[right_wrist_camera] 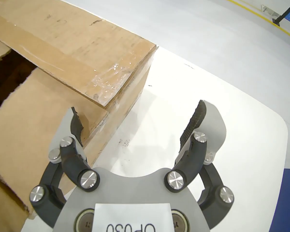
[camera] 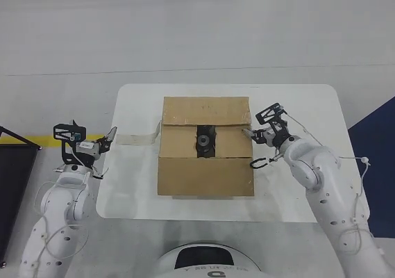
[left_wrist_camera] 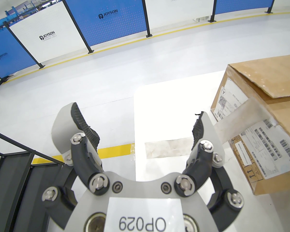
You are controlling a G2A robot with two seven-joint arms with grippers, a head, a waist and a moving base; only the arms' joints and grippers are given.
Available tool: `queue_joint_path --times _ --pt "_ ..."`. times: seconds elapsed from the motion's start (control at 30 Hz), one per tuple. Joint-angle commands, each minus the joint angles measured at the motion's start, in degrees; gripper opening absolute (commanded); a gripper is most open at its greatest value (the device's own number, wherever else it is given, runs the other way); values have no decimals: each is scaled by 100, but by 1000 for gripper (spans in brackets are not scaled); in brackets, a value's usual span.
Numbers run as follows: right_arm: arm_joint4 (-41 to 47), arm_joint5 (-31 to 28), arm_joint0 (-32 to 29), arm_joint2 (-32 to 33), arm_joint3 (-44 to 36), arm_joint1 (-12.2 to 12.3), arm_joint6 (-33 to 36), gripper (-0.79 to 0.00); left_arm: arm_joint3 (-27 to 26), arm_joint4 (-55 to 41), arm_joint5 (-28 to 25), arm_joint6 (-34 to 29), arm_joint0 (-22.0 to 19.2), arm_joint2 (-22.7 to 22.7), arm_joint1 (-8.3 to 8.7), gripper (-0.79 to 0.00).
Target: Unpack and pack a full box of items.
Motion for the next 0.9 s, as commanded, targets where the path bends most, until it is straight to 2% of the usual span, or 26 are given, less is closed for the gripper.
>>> queue_joint_path --times 0.0,0.27,0.47,0.63,0.77,0.87 --pt "-191 552 89 -59 38 -32 -2 0 0 0 0 0 0 0 0 0" --pt "-245 1254 483 -296 -62 -136 180 0 0 0 0 0 0 0 0 0" --pt "337 1528 1332 -469 157 -263 519 0 0 0 0 0 0 0 0 0" --pt "890 1792 2473 -788 1184 -421 1215 0 0 0 0 0 0 0 0 0" --pt "1089 2083 3314 -1307 2257 -605 1821 0 0 0 0 0 0 0 0 0" --pt "1295 2274 3798 -1635 3006 -756 2031 0 0 0 0 0 0 0 0 0"
